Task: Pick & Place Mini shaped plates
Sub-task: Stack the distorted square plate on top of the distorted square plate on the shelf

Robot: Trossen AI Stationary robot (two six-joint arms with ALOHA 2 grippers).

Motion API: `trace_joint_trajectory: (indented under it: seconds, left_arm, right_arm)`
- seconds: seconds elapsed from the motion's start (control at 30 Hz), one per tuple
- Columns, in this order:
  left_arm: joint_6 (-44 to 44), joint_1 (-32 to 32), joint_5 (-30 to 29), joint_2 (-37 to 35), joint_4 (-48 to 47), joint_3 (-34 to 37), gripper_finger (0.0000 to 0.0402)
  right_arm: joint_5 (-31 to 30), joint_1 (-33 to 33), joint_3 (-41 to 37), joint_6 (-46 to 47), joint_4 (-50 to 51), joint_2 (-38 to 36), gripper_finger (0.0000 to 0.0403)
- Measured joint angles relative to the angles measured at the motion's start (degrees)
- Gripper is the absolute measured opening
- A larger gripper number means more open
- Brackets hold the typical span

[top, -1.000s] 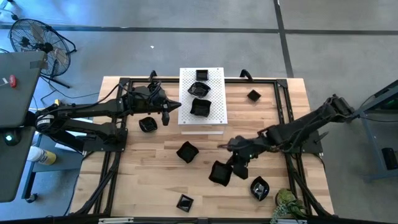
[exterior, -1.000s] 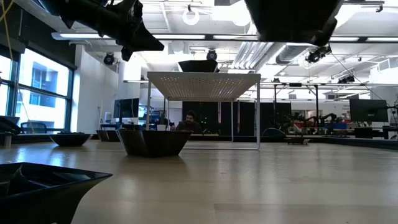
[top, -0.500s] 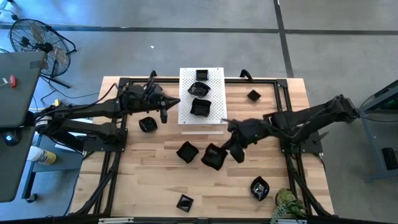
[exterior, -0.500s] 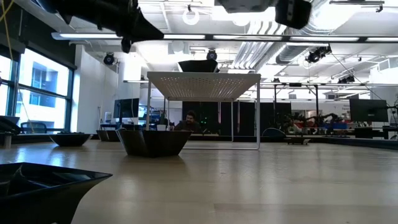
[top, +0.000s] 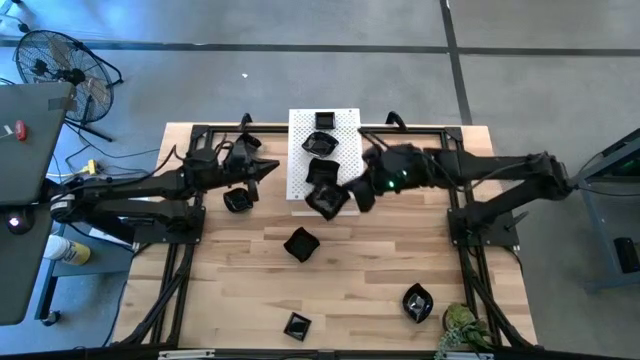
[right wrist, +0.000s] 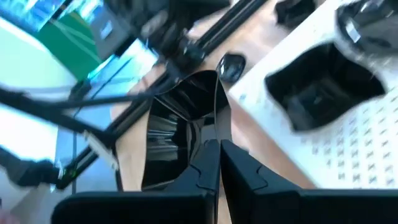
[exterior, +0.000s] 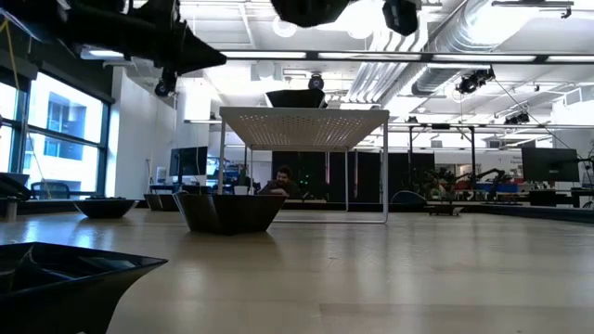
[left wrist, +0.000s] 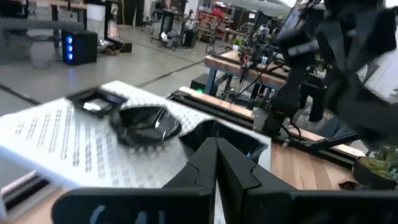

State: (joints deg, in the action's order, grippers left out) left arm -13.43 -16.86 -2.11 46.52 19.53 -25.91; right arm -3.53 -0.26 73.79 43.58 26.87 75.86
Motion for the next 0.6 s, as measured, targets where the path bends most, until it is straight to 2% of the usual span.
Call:
trace_joint_trajectory:
  seconds: [0.13,0.3,0.6]
  left_arm:
    - [-0.39,0.00,-0.50,-1.12,-1.08,1.16,0.0000]
    - [-0.39,0.00,-0.61,-1.12,-1.24,1.21,0.0000]
    - [-0.39,0.00,-0.60,-1.10,-1.75,1.21,0.0000]
  right_arm:
    - [1.23,-4.99,2.33,1.10,-0.38,3.20,0.0007]
    - [6.17,-10.87,2.77,-1.41,-0.97,7.48,0.0007]
    - [20.75,-20.46,2.79,-13.31,-3.14,10.25,0.0007]
